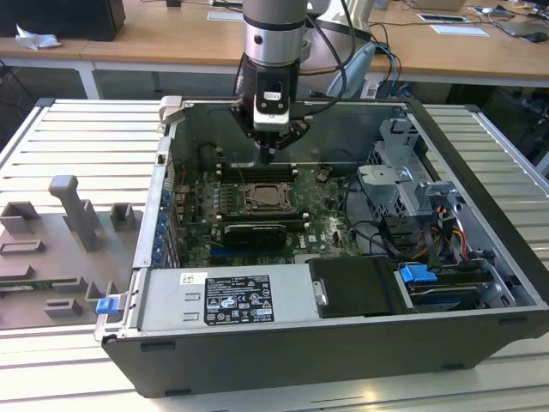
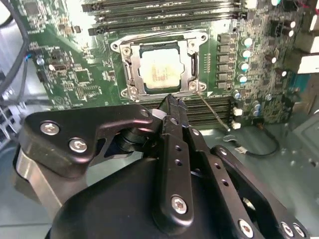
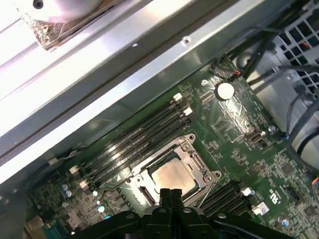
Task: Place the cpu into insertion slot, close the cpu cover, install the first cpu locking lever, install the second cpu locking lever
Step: 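Install the first cpu locking lever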
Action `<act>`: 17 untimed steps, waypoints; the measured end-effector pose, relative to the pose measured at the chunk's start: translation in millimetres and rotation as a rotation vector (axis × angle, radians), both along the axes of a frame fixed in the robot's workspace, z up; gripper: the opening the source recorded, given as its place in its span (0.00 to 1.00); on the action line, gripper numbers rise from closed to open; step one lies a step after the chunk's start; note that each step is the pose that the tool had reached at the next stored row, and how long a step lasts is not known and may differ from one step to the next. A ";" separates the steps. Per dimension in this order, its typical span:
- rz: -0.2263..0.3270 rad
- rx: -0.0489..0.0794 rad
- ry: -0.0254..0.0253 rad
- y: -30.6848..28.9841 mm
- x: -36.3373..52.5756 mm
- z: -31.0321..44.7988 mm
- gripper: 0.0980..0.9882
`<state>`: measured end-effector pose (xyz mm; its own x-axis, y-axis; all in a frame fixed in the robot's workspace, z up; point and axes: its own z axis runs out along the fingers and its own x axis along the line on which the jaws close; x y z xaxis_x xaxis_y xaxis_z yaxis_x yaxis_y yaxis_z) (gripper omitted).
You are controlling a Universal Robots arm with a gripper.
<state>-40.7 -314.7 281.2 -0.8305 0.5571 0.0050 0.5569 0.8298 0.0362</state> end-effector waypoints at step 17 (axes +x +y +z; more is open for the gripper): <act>0.332 0.000 0.0000 0.0 0.0 0.0 0.01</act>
